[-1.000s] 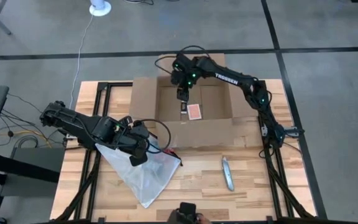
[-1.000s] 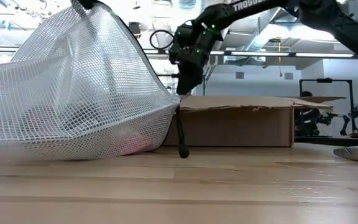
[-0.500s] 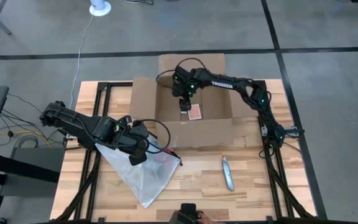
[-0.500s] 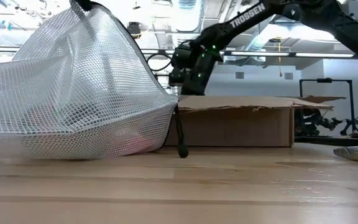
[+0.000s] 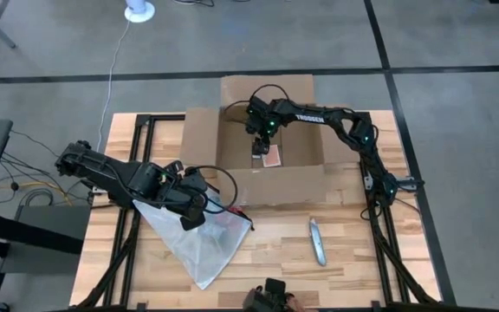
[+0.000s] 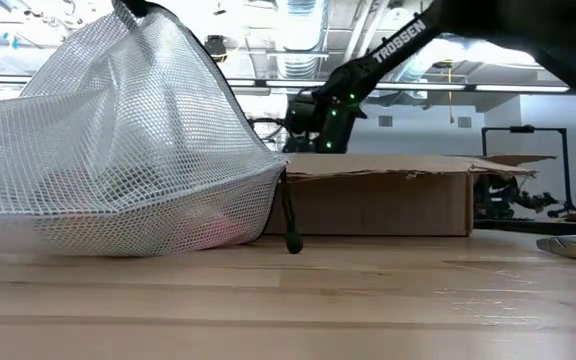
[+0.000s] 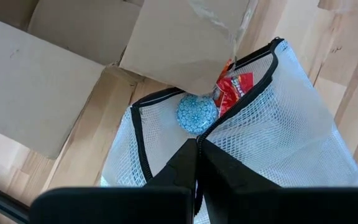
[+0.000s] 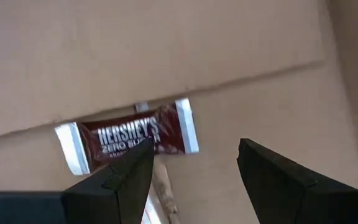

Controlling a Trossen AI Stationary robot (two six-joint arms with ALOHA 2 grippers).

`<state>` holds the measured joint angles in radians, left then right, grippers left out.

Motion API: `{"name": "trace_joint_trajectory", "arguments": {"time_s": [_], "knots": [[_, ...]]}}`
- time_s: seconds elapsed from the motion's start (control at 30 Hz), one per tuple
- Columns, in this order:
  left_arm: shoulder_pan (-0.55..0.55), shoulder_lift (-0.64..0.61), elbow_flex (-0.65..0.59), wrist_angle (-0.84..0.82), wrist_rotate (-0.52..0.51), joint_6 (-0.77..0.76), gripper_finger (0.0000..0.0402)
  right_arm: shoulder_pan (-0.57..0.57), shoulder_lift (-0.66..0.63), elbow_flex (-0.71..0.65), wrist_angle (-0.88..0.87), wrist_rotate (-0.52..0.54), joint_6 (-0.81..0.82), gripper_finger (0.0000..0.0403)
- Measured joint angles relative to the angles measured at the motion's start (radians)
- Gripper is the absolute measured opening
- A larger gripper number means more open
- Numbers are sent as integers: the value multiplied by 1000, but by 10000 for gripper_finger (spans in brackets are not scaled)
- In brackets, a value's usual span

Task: Unpack boxes
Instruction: Put the brown candy into the transparent zip bag

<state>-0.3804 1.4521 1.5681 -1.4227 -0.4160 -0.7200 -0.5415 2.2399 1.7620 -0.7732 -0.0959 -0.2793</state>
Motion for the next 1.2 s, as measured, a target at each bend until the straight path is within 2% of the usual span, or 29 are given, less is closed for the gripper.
{"name": "trace_joint_trajectory", "arguments": {"time_s": [0.33, 0.7, 0.9, 1.07, 1.2], "knots": [[5, 0, 0, 2, 0, 7, 0, 16, 58, 23, -28, -34, 37, 217], [5, 0, 0, -2, 14, -11, 0, 18, 67, 142, -165, -49, 1, 217], [4, 0, 0, -3, 14, -2, 0, 30, 80, 145, -131, -110, 28, 217], [4, 0, 0, -5, 14, 0, 0, 37, 124, 150, -117, -109, 61, 217], [4, 0, 0, -7, 14, 0, 0, 34, 126, 154, -112, -118, 22, 217]]}}
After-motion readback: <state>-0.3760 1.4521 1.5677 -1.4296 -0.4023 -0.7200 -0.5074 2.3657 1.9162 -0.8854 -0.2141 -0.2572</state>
